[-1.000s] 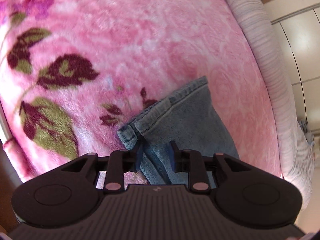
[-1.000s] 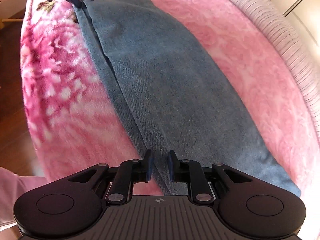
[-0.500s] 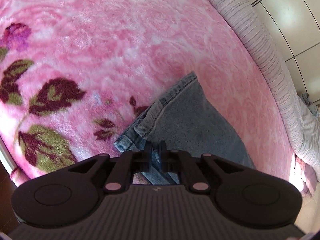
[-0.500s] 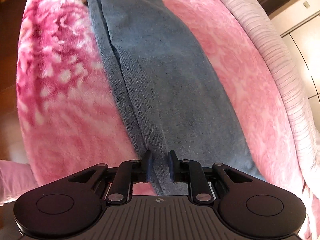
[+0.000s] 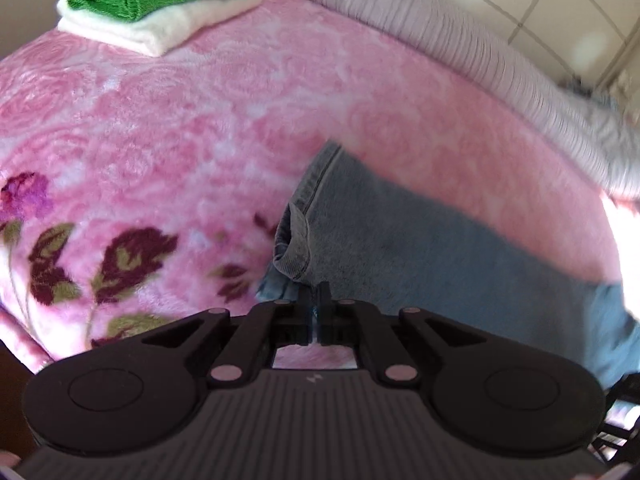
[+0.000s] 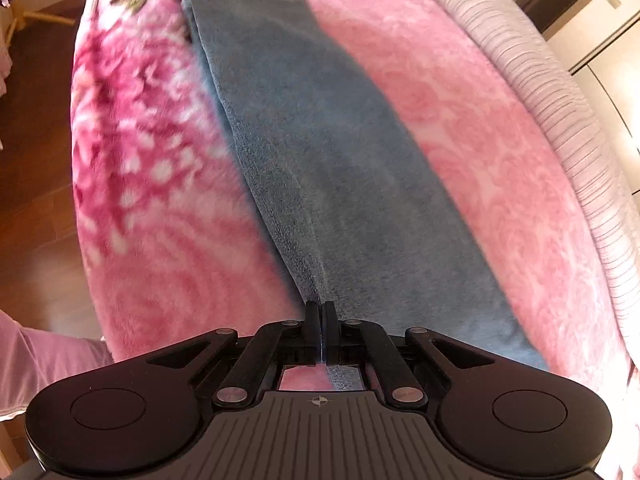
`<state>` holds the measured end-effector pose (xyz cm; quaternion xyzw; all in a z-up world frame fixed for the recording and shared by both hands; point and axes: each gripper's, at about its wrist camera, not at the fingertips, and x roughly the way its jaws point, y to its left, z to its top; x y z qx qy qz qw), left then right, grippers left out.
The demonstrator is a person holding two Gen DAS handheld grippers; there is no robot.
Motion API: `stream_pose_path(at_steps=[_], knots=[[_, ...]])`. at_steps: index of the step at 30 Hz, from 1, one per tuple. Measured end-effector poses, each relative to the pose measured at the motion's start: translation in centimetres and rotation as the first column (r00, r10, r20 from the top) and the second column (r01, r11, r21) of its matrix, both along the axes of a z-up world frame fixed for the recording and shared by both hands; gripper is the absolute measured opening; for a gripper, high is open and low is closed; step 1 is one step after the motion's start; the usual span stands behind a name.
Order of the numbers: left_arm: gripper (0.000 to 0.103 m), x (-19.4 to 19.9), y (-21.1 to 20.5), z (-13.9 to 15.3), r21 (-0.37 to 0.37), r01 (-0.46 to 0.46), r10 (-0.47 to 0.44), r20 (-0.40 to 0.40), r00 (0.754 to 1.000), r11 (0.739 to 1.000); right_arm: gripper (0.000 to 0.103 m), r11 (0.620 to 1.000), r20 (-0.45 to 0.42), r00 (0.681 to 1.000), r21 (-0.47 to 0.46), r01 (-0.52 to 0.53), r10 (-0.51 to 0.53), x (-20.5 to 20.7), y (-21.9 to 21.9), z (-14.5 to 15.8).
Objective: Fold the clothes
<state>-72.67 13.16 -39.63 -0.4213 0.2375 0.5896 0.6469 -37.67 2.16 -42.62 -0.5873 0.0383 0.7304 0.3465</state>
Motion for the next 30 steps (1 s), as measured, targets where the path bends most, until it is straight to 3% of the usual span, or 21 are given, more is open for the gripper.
stream_pose_path(at_steps=[5,7,8,10,12,14,16,19,21,23,27,29,30], knots=[[0.006,1.5,-0.1,-1.4,-0.012,0.027,-0.028,-0.113,0.993,1.0,0.007,0.998,0.027,0.998,-0.015,0.06,-0.06,-1.1,0.7,-1.4],[0.01,2.3,-0.2,-0.6,-0.03,0.019,-0.024,-0.183,0.983,0.999,0.015,0.993,-0.028,0.993,-0.032,0.113,-0.114,-0.5,0.7,-0.2],[0.017,2.6,-0.5,-0.2,-0.042,-0.004,-0.006,-0.233,0.973,0.999,0.016,0.988,-0.067,0.986,-0.048,0.148,-0.151,0.1,0.7,0.6],[0.016,3.1,-1.0,0.8,-0.063,-0.055,0.031,-0.332,0.943,0.996,0.017,0.959,-0.161,0.945,-0.082,0.273,-0.283,2.1,1.2,2.4],[0.013,3.6,-1.8,1.9,-0.046,-0.069,0.05,-0.342,0.938,0.997,0.017,0.897,-0.231,0.867,-0.097,0.431,-0.442,5.4,1.9,3.6],[0.013,5.0,-1.8,2.6,-0.044,-0.021,0.007,-0.297,0.955,0.999,0.017,0.812,-0.281,0.766,-0.11,0.574,-0.579,9.0,2.6,4.4],[0.013,8.3,-1.1,2.6,-0.048,0.075,-0.085,-0.26,0.962,0.996,0.017,0.731,-0.267,0.687,-0.124,0.671,-0.676,12.6,3.0,3.7],[0.013,14.3,0.3,1.9,-0.064,0.205,-0.213,-0.177,0.961,0.977,0.018,0.654,-0.203,0.624,-0.152,0.741,-0.755,17.8,2.4,1.4],[0.013,18.5,1.3,1.5,-0.074,0.268,-0.274,-0.087,0.958,0.961,0.018,0.618,-0.229,0.578,-0.185,0.764,-0.783,21.3,1.5,1.7],[0.013,22.9,1.7,1.5,-0.074,0.338,-0.341,-0.028,0.94,0.938,0.018,0.546,-0.237,0.5,-0.208,0.812,-0.833,25.3,1.0,2.6],[0.014,31.8,2.5,1.4,-0.065,0.476,-0.477,0.012,0.879,0.877,0.019,0.363,-0.295,0.294,-0.213,0.907,-0.909,35.9,0.4,4.9],[0.015,36.2,3.0,1.5,-0.057,0.536,-0.536,0.014,0.844,0.842,0.027,0.299,-0.34,0.219,-0.204,0.932,-0.914,41.5,0.5,6.0],[0.016,38.5,3.3,1.6,-0.04,0.556,-0.556,0.004,0.831,0.83,0.04,0.286,-0.367,0.201,-0.194,0.938,-0.908,44.0,0.7,6.5]])
